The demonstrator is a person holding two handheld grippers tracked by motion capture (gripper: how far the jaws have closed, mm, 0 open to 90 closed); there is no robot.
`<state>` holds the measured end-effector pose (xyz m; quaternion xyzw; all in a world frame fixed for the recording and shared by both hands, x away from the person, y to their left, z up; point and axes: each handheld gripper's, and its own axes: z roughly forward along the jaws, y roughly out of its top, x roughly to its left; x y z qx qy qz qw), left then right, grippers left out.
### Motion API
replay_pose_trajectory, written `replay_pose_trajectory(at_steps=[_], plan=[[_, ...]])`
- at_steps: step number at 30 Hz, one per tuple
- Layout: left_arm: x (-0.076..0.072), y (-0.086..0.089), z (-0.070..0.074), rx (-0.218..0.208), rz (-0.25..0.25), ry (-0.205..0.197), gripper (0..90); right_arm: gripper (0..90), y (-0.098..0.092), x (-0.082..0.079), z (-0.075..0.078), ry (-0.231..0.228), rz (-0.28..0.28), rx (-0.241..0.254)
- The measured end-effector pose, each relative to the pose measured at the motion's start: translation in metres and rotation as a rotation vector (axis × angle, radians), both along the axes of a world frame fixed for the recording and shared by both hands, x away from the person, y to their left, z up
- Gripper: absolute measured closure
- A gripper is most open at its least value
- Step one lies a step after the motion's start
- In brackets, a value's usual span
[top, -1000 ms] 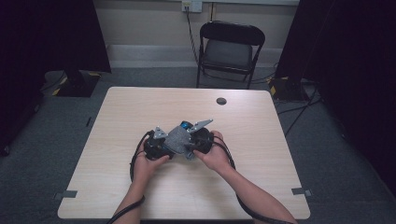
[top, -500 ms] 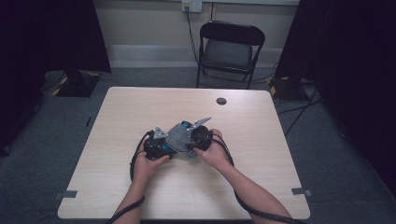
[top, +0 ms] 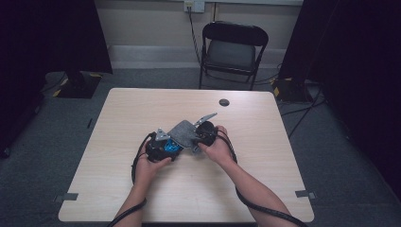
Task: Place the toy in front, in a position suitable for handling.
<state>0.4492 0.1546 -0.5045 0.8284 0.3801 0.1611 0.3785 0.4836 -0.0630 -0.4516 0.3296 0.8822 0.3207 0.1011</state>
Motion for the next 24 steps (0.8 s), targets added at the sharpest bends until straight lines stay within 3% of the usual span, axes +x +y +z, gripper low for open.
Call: replay_pose_trajectory(at_steps=[24], plan=[[0.000, 0.000, 0.000, 0.000, 0.000, 0.000, 25.7, 77.9, -0.014, 0.024, 0.001, -0.006, -0.115, 0.032]])
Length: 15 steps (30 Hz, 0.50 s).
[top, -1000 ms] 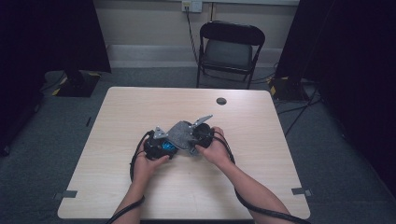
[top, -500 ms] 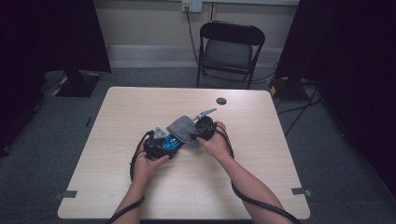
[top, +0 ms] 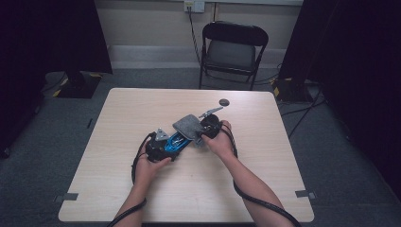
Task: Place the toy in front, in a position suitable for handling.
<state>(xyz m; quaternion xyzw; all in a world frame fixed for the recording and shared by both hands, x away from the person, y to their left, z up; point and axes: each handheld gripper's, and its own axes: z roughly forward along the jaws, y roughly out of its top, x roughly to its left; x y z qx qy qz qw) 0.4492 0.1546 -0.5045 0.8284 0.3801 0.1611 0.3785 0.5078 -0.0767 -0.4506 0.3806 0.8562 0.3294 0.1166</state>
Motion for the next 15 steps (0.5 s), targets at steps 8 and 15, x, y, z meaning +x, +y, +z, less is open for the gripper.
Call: replay_pose_trajectory(at_steps=[8, 15], plan=[[0.000, 0.000, 0.000, 0.000, 0.000, 0.000, 25.7, 77.9, -0.010, 0.008, -0.002, 0.011, -0.042, 0.006], [0.000, 0.000, 0.000, -0.001, 0.000, 0.000, 25.6, 77.9, -0.017, 0.011, -0.006, 0.013, -0.064, 0.015]])
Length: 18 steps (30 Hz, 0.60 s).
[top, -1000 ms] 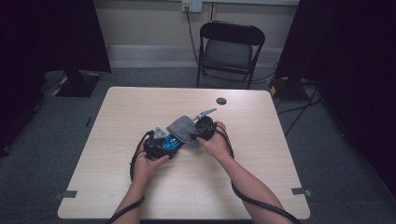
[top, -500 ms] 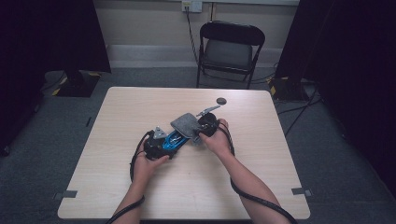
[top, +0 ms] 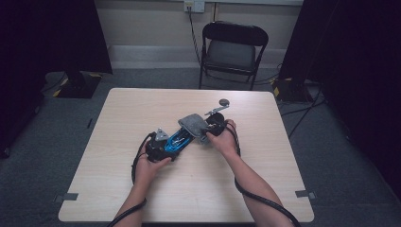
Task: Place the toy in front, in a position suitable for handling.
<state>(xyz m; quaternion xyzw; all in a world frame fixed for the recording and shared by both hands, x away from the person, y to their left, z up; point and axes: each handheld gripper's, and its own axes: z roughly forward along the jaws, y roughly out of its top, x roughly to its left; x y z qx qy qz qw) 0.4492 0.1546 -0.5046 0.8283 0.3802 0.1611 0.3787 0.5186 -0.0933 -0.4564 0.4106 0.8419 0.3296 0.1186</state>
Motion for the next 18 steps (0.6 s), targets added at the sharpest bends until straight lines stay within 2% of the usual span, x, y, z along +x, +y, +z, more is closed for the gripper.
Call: replay_pose_trajectory(at_steps=[8, 10, 18], plan=[[0.000, 0.000, 0.000, 0.000, 0.000, 0.000, 25.7, 77.9, -0.009, 0.002, 0.000, -0.008, -0.016, -0.010], [0.000, 0.000, 0.000, 0.000, 0.000, 0.000, 25.7, 77.9, -0.012, 0.001, 0.000, -0.006, -0.024, 0.001], [0.000, 0.000, 0.000, 0.000, 0.000, 0.000, 25.7, 77.8, -0.026, 0.001, 0.000, -0.022, -0.043, -0.026]])
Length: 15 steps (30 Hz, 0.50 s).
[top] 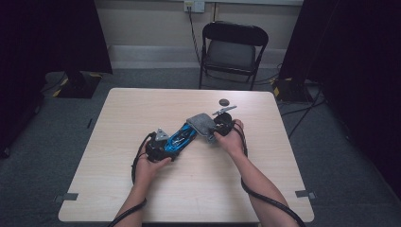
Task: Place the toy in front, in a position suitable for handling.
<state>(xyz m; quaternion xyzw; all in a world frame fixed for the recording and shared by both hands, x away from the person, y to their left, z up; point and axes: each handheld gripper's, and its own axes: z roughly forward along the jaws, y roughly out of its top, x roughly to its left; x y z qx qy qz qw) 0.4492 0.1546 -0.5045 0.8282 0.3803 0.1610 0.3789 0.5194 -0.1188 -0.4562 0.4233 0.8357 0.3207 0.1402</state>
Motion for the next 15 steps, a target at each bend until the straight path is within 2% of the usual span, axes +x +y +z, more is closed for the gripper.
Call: replay_pose_trajectory(at_steps=[6, 10, 15], plan=[[0.000, 0.000, 0.000, 0.000, 0.000, 0.000, 25.7, 77.8, -0.011, 0.000, 0.005, -0.015, -0.016, 0.010], [0.000, 0.000, 0.000, 0.000, 0.000, 0.000, 25.7, 77.8, -0.018, -0.002, 0.011, -0.025, -0.024, 0.038], [0.000, 0.000, 0.000, 0.001, 0.000, 0.000, 25.7, 77.8, -0.019, -0.009, 0.021, -0.062, 0.003, 0.040]])
